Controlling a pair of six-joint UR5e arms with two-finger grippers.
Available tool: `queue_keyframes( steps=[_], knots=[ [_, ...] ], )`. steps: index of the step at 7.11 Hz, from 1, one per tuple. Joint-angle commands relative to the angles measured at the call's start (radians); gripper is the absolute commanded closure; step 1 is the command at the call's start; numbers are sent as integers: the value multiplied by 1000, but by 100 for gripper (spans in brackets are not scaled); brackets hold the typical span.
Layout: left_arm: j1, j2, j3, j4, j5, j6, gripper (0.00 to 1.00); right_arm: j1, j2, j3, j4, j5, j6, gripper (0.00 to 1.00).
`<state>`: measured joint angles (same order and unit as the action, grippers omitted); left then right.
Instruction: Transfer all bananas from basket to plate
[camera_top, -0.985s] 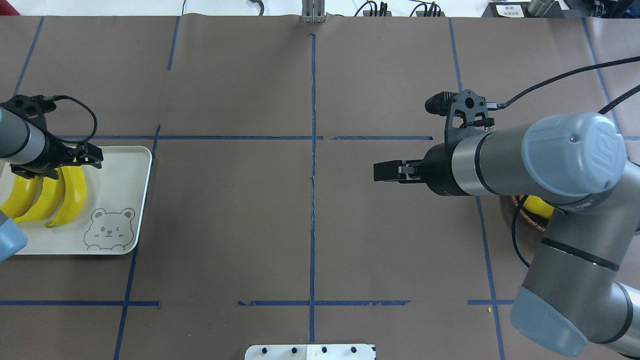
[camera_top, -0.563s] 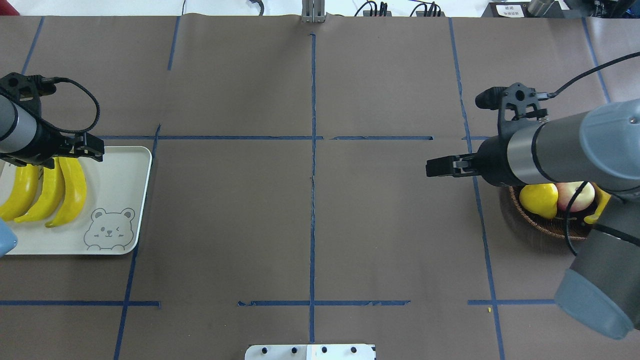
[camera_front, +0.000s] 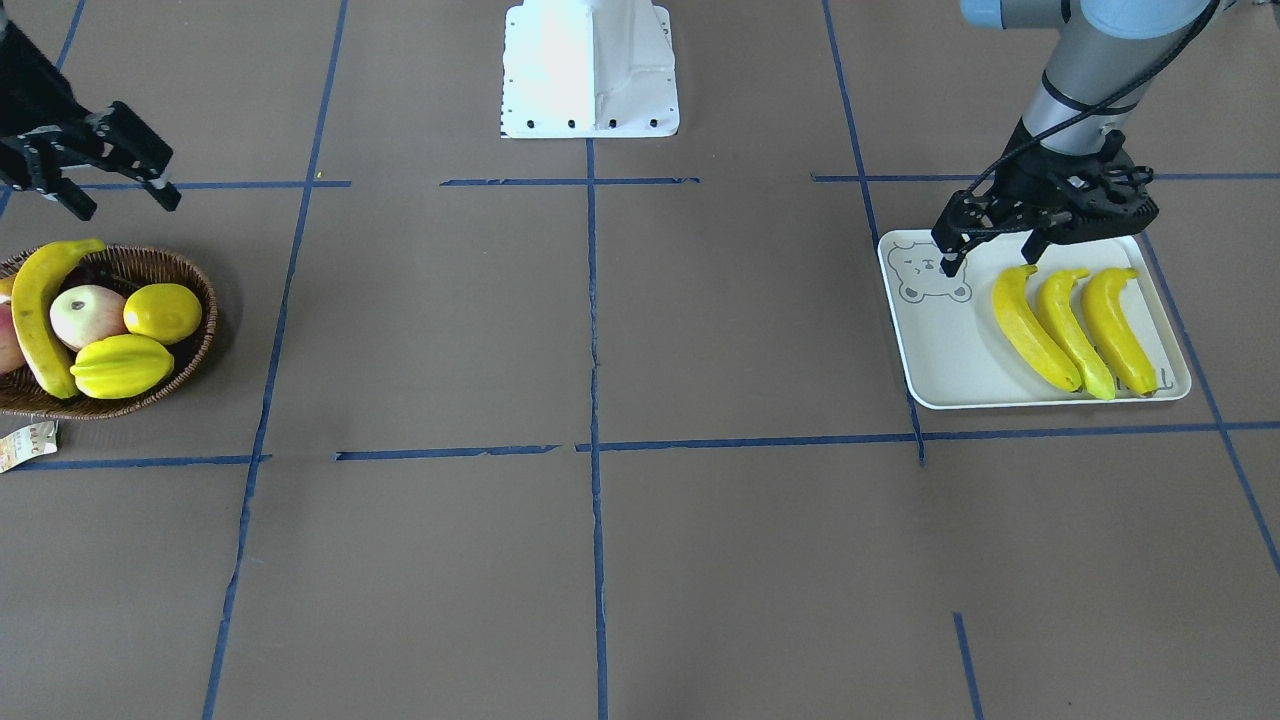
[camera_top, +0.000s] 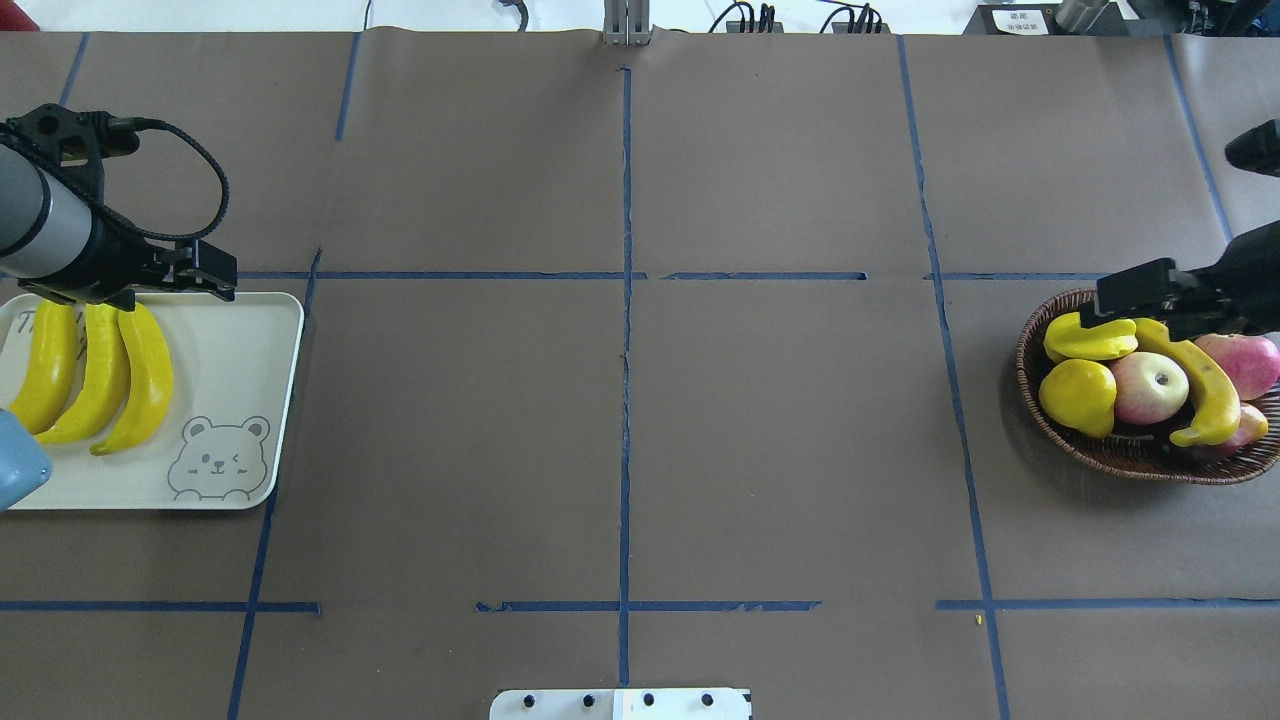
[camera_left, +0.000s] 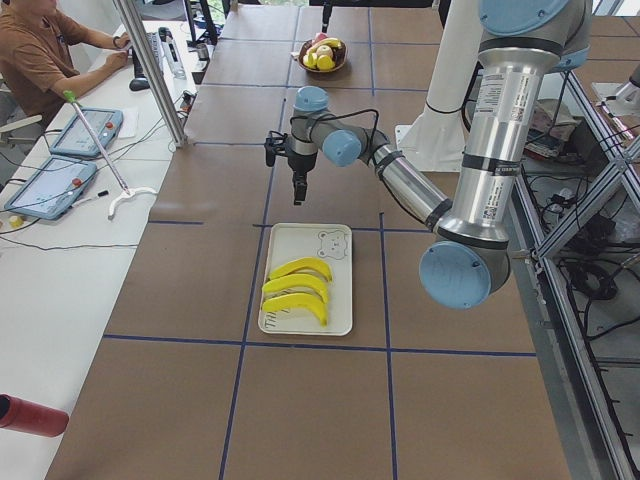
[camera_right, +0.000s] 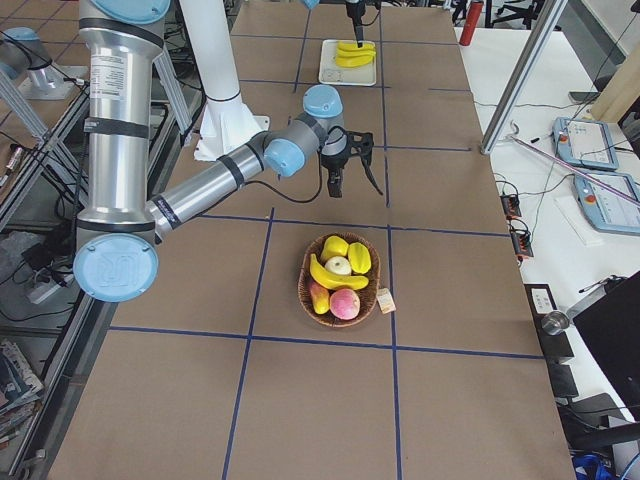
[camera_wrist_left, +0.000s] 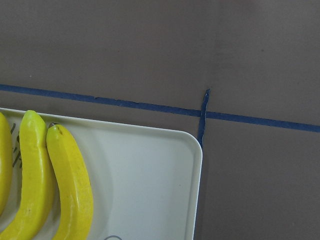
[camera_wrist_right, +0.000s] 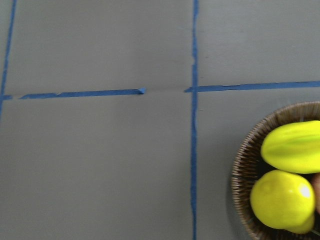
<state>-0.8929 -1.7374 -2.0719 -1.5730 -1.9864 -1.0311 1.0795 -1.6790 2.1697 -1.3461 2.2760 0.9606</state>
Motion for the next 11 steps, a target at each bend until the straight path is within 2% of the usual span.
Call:
queue_keyframes(
  steps=[1, 2, 3, 5, 9, 11],
  knots=[
    [3, -17, 4, 1, 0, -1, 0, 114, -89, -97, 1, 79, -23, 0],
    [3, -19, 4, -1, 0, -3, 0, 123, -144, -125, -1, 74, -151, 0],
    [5, -30, 4, 1, 0, -3, 0, 140, -146, -163, -1, 76, -184, 0],
    [6, -34, 1, 1, 0, -4, 0, 139, -145, -238, -1, 88, -191, 0],
    [9, -34, -4, -1, 5, -4, 0, 125, -130, -287, -2, 94, -186, 0],
    [9, -34, 2, -1, 8, -3, 0, 68, -114, -312, -1, 99, -186, 0]
  ],
)
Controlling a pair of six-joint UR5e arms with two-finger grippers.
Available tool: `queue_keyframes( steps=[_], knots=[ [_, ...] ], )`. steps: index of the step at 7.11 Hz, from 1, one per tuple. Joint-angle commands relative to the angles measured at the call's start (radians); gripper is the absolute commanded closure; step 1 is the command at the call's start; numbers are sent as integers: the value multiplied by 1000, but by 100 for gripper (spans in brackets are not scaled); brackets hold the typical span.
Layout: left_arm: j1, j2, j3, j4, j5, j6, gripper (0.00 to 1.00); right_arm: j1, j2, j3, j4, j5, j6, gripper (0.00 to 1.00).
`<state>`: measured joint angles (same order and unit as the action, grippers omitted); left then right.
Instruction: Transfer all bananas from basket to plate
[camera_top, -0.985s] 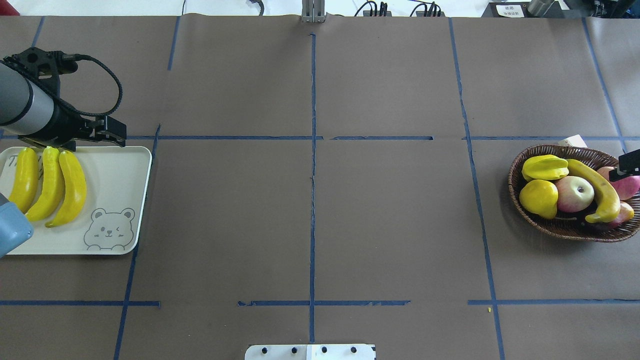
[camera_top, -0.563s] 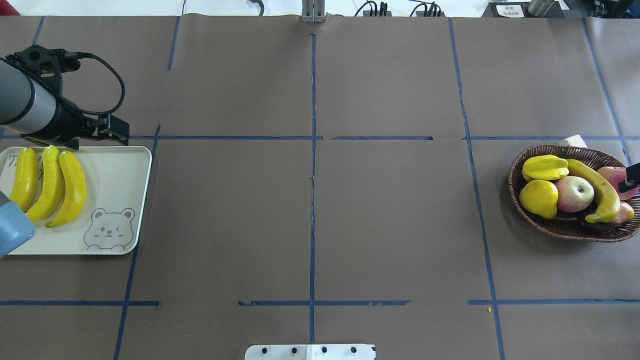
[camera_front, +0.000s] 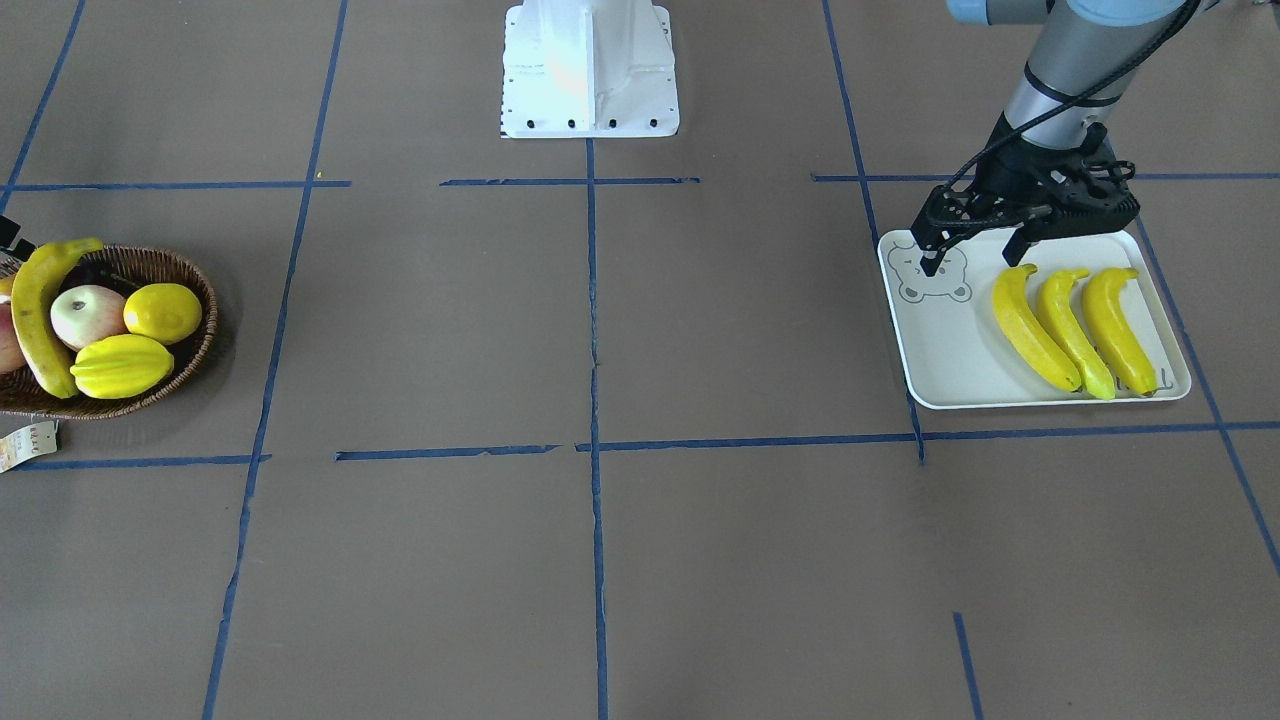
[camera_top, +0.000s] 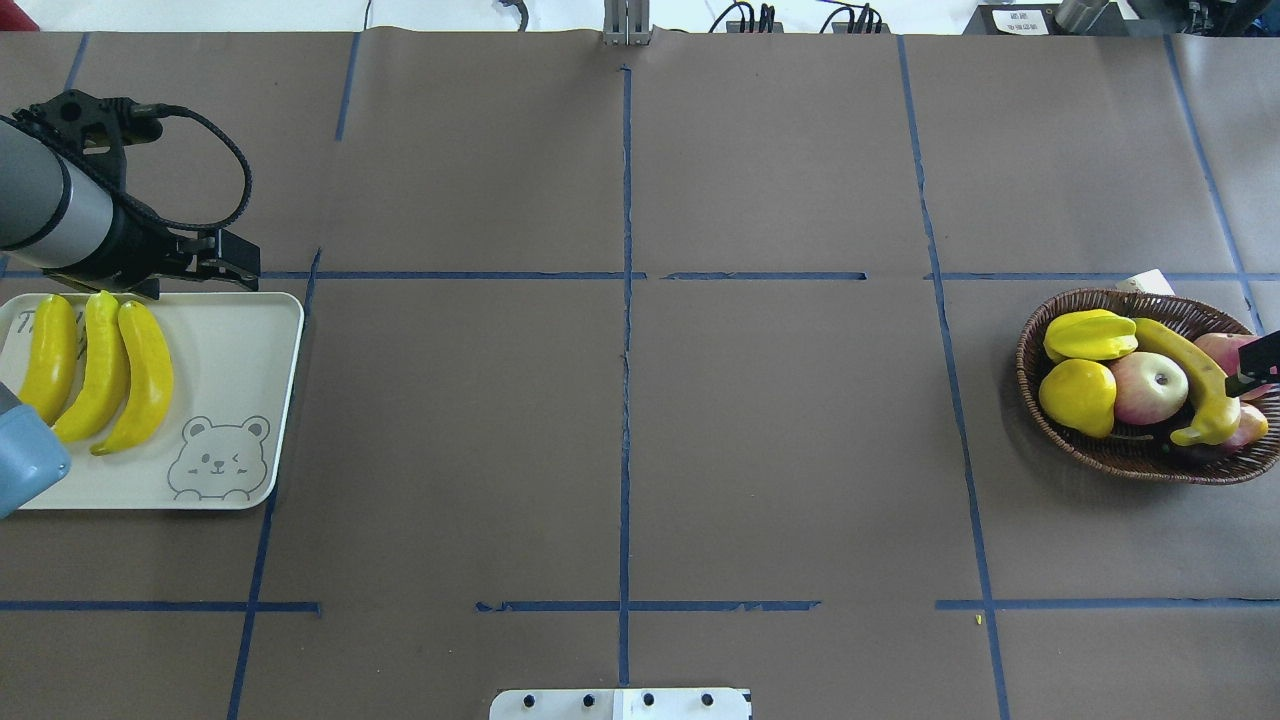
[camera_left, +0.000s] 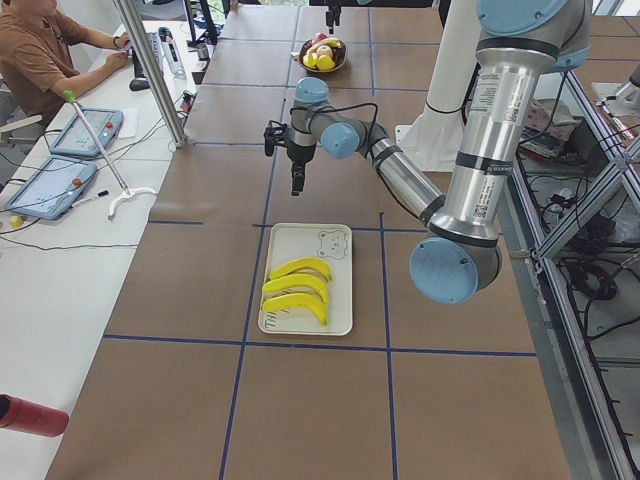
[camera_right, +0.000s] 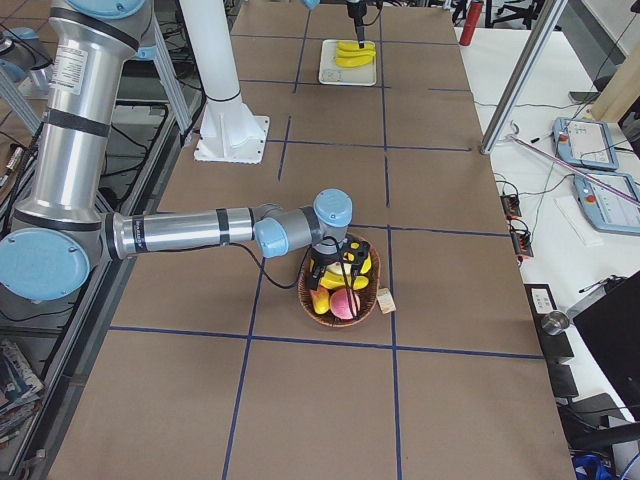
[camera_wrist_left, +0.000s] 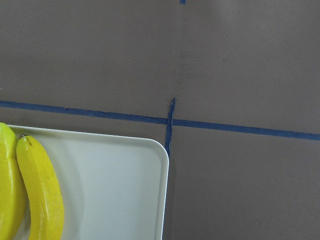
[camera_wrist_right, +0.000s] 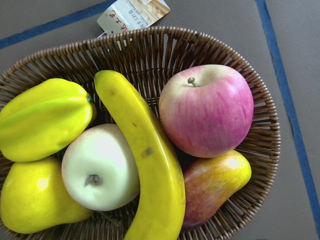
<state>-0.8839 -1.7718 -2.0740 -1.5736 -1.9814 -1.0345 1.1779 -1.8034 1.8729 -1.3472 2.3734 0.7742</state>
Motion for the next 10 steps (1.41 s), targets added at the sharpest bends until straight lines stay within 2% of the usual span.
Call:
queue_keyframes(
  steps=[1, 4, 10],
  knots=[
    [2, 2, 9, 0, 3, 4, 0, -41, 22, -40, 0, 0, -1, 0],
    [3, 0, 11, 0, 3, 2, 0, -43, 71, -144, 38, -2, -4, 0],
    [3, 2, 14, 0, 3, 4, 0, -44, 72, -133, 49, 44, -3, 2]
  ],
)
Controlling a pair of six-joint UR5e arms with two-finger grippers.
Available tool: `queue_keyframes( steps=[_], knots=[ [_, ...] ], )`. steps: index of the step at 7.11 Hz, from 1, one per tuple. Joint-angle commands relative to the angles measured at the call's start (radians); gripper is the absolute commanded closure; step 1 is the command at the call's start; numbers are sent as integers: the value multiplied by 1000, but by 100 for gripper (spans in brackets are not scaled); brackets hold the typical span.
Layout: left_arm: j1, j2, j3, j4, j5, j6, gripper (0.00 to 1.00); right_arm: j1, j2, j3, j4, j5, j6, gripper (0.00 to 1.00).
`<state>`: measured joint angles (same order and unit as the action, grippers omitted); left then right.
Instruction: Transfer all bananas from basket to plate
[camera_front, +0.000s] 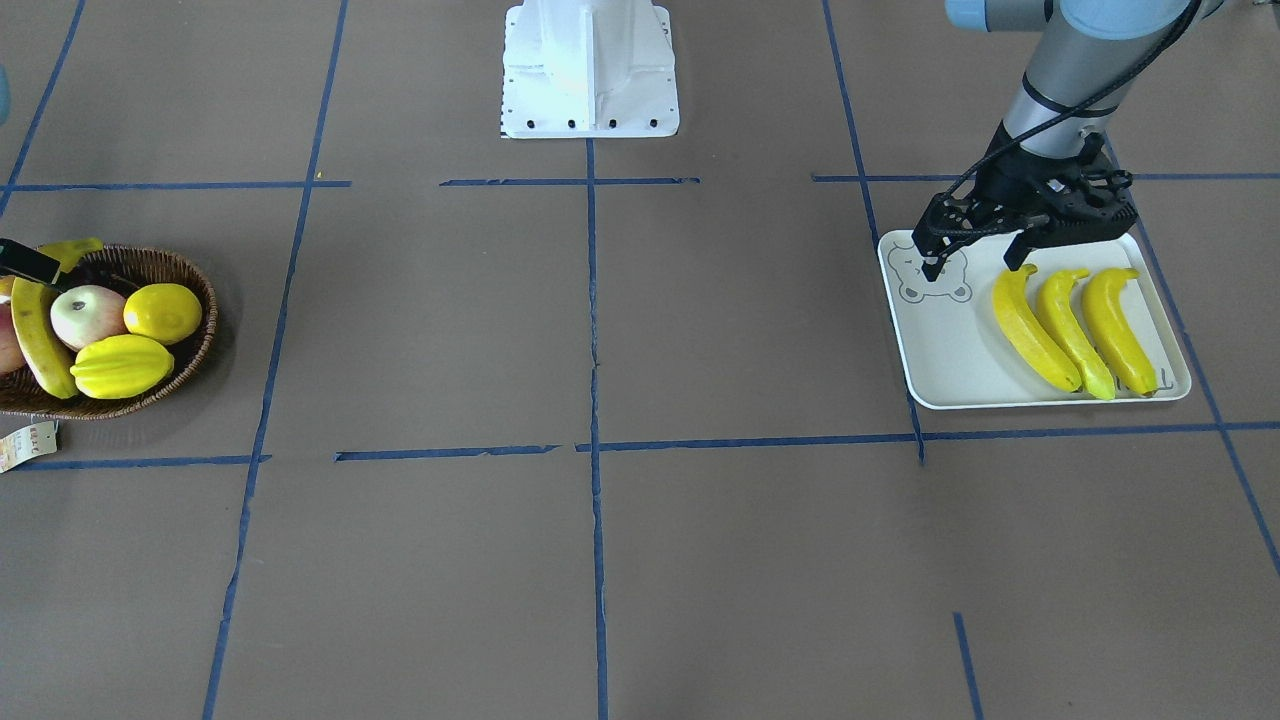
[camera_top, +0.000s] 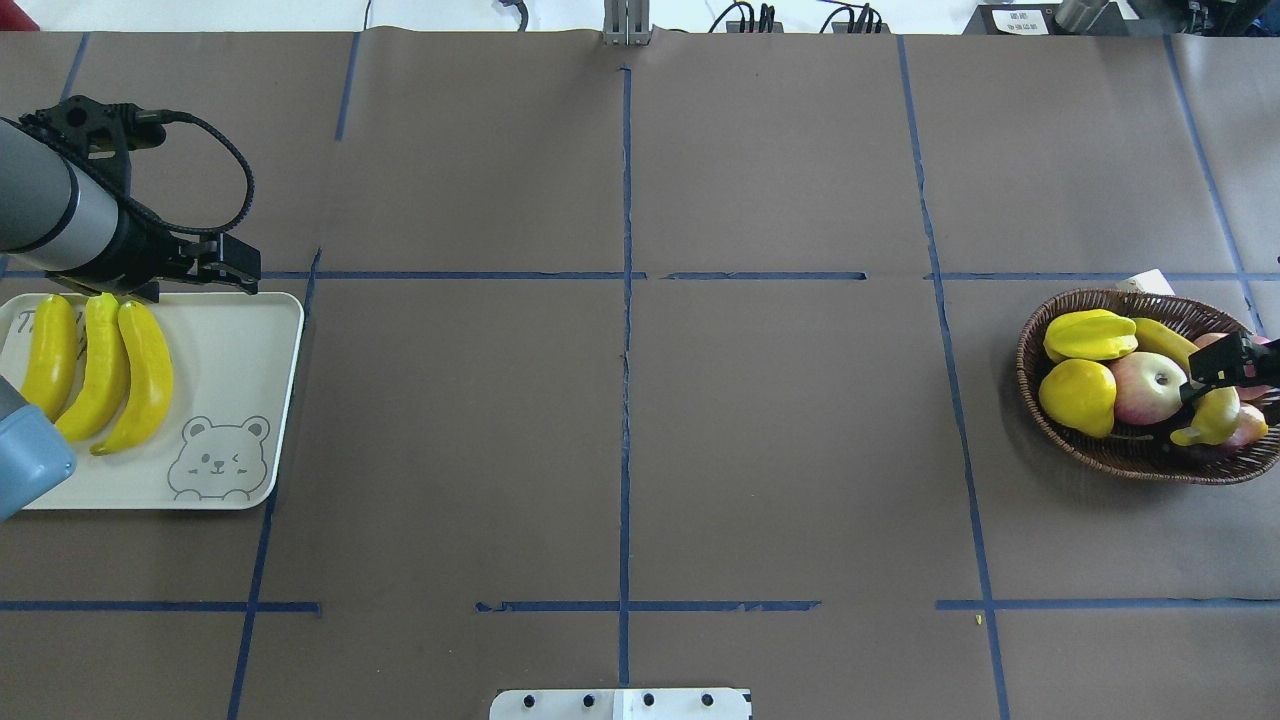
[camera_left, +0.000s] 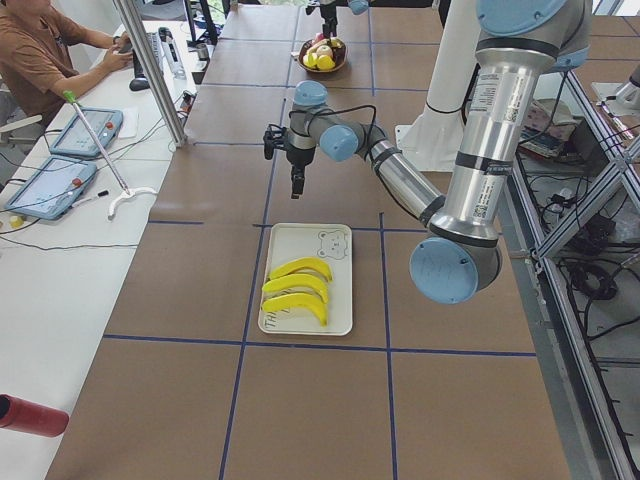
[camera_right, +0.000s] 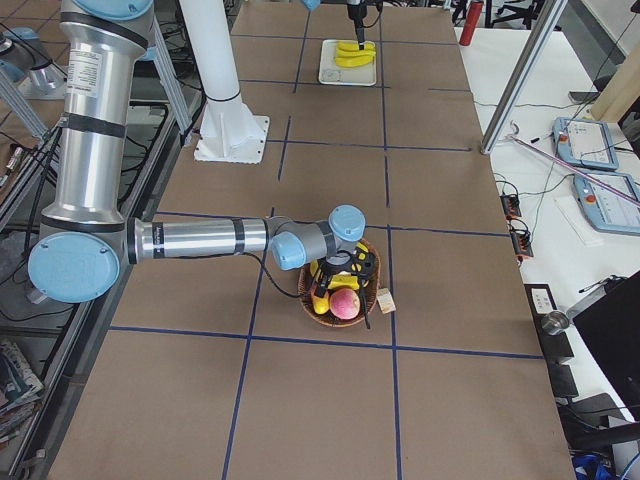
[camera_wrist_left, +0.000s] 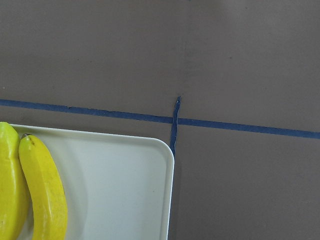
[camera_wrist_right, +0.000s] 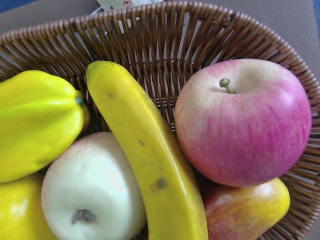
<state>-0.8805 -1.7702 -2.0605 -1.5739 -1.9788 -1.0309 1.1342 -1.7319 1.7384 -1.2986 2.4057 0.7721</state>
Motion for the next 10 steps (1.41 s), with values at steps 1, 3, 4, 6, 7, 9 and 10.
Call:
queue_keyframes(
  steps=[1, 3, 4, 6, 7, 9, 10],
  knots=[
    [0, 0, 0, 0, 0, 0, 0, -1, -1, 1, 1, 13, 1, 28],
    [0, 0, 0, 0, 0, -1, 0, -2, -3, 1, 1, 13, -10, 81],
    [0, 0, 0, 0, 0, -1, 0, -2, -9, 18, -1, 12, -11, 97],
    [0, -3, -1, 0, -3, -5, 0, 3, -32, 99, -2, 0, -10, 97],
    [0, -3, -1, -2, -5, -5, 0, 30, -46, 134, -2, -13, -10, 97],
    [0, -3, -4, -11, -11, -36, 0, 94, -32, 240, -4, -116, -11, 98],
    [3, -24, -4, -12, -12, -69, 0, 92, -6, 286, -7, -157, -11, 99]
  ],
)
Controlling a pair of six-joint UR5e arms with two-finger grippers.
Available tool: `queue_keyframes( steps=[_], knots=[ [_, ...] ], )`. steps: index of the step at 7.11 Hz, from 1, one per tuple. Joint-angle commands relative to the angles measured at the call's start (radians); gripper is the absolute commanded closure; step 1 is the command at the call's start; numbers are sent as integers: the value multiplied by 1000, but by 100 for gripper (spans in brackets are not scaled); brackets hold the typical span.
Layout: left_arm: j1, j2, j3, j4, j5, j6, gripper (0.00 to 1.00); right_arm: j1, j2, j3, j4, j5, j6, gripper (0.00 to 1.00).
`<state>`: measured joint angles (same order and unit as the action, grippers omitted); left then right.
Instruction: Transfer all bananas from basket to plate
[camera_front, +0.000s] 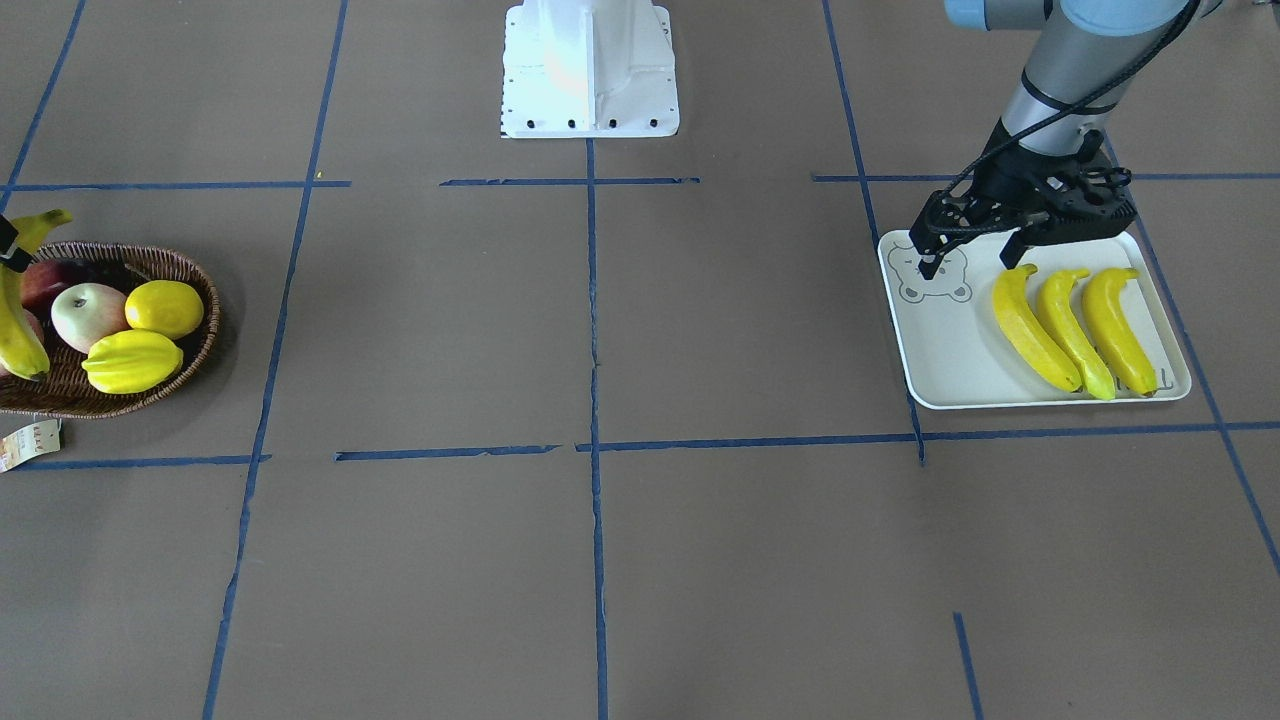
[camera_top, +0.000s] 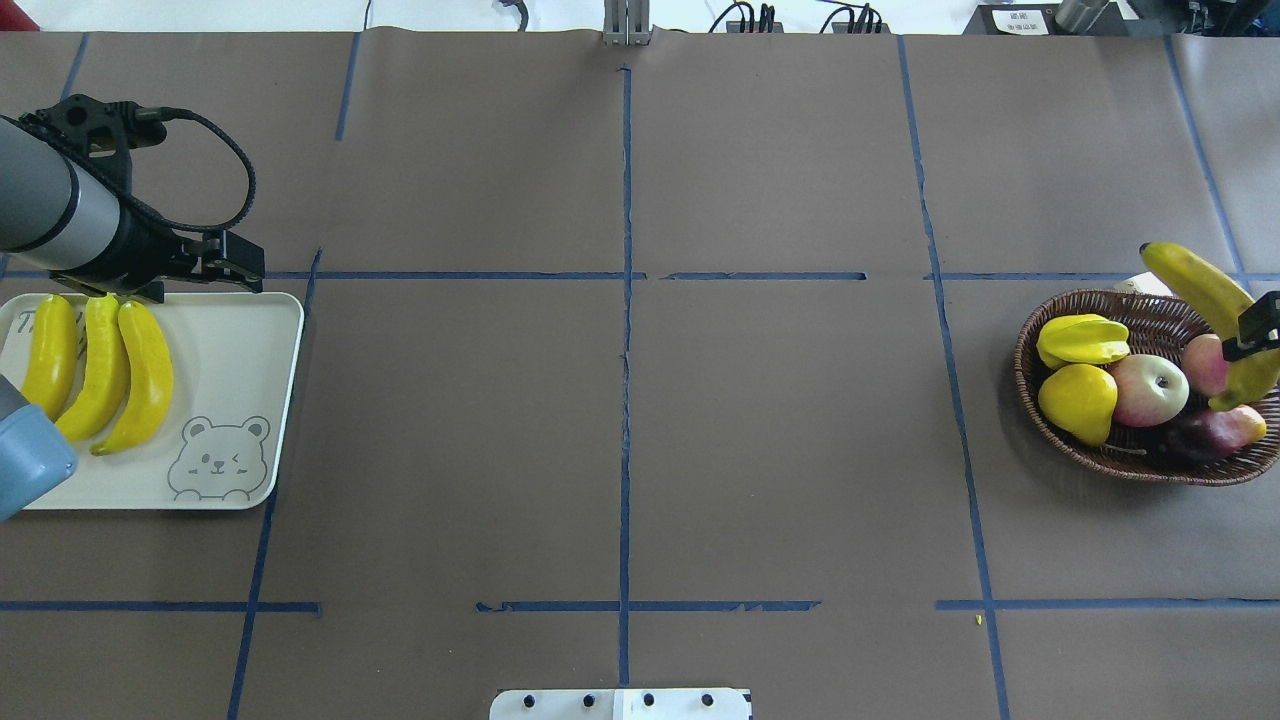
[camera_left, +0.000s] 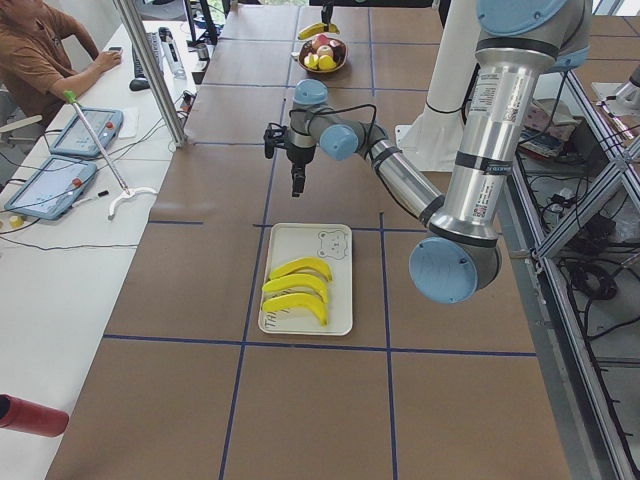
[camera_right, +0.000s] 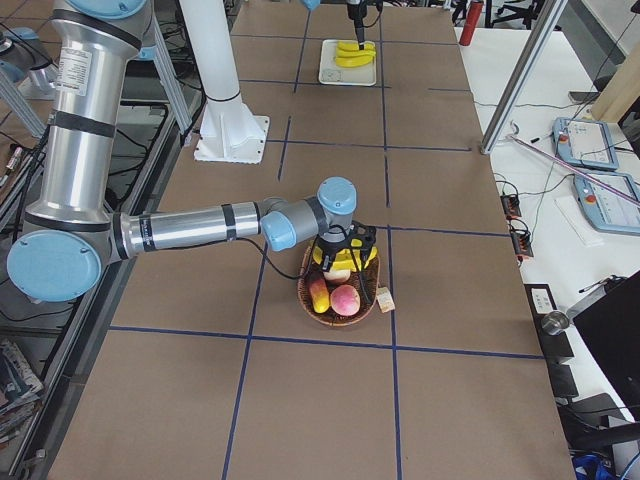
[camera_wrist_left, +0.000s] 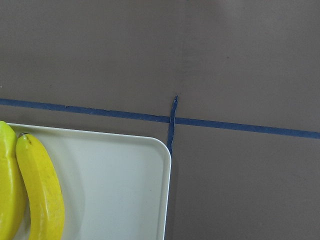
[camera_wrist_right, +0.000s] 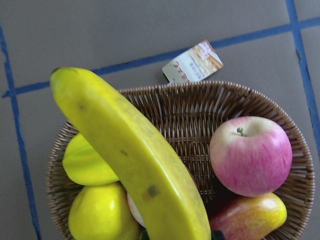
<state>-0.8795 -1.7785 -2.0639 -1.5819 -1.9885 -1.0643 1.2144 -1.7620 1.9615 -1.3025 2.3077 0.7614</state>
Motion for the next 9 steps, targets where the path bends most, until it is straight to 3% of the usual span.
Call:
queue_keyframes(
  steps=[1, 3, 5, 6, 7, 9],
  knots=[
    [14, -36, 1, -4, -3, -58, 0, -8, 117, 63, -12, -69, 1, 99],
    [27, -70, -1, -6, -12, -74, 0, -175, 310, 60, -53, -181, 12, 99],
    [28, -136, 4, -12, -39, -177, 0, -361, 544, 62, -278, -363, 36, 99],
    [30, -166, 11, -53, -39, -254, 0, -459, 643, 54, -358, -435, 147, 99],
    [60, -174, 19, -123, -39, -361, 0, -534, 711, 45, -392, -530, 255, 99],
    [105, -241, 102, -257, -38, -585, 0, -604, 760, 40, -396, -595, 338, 99]
  ],
)
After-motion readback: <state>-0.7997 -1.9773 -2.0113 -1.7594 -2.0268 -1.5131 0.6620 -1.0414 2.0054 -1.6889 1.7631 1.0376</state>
